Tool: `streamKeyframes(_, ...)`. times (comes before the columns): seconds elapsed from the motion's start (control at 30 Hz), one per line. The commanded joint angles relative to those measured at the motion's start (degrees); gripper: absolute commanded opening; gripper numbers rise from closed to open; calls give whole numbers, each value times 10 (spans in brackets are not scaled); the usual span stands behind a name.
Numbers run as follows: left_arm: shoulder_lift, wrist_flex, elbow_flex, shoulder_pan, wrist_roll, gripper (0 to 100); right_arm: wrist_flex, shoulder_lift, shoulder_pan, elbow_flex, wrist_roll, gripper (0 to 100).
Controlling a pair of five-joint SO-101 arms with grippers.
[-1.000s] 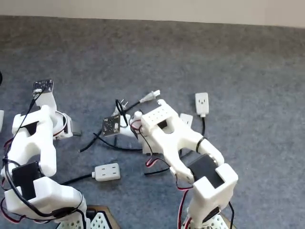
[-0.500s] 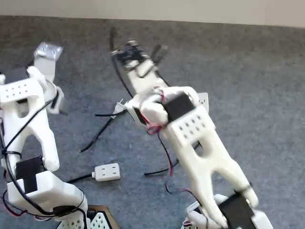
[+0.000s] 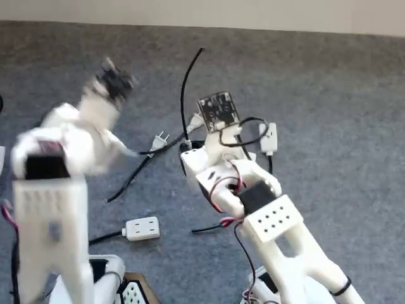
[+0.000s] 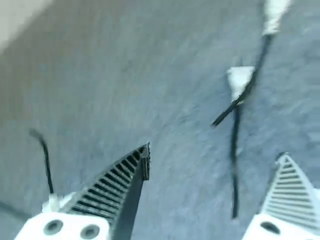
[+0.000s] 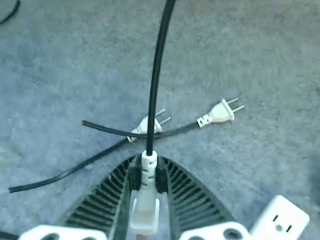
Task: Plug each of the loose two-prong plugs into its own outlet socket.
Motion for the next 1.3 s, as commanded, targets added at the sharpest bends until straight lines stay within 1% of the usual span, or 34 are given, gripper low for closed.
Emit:
streamKeyframes(0.0,-242,-113,231,83,40,389,-27,-39,9,4,-39,4)
streamKeyframes(0.1,-355,-147,327,124,87,444,-14,-39,17,0,-69,4)
streamKeyframes(0.2,-426,-149,371,160,135,455,29,-39,29,-32,-97,4)
streamKeyframes(0.3,-454,-149,388,174,181,454,73,-38,27,-65,-113,4)
streamKeyframes(0.47,-450,-184,397,170,212,454,95,-37,-5,-75,-127,4)
streamKeyframes(0.6,-407,-248,420,167,220,454,108,-37,-32,-75,-127,4)
streamKeyframes(0.77,-287,-330,420,142,220,454,112,-37,-33,-79,-126,4)
streamKeyframes(0.83,-228,-367,418,130,220,454,133,-38,-33,-90,-123,4)
streamKeyframes(0.93,-153,-413,408,102,217,454,186,-37,-33,-129,-89,4)
streamKeyframes(1.03,-102,-418,385,86,217,454,255,-37,-33,-178,-75,4)
streamKeyframes(1.1,-91,-418,379,85,217,454,293,-37,-33,-203,-62,4)
streamKeyframes(1.17,-91,-418,378,86,217,454,315,-37,-33,-214,-40,4)
streamKeyframes(1.27,-91,-417,378,86,217,454,321,-37,-33,-185,-22,4)
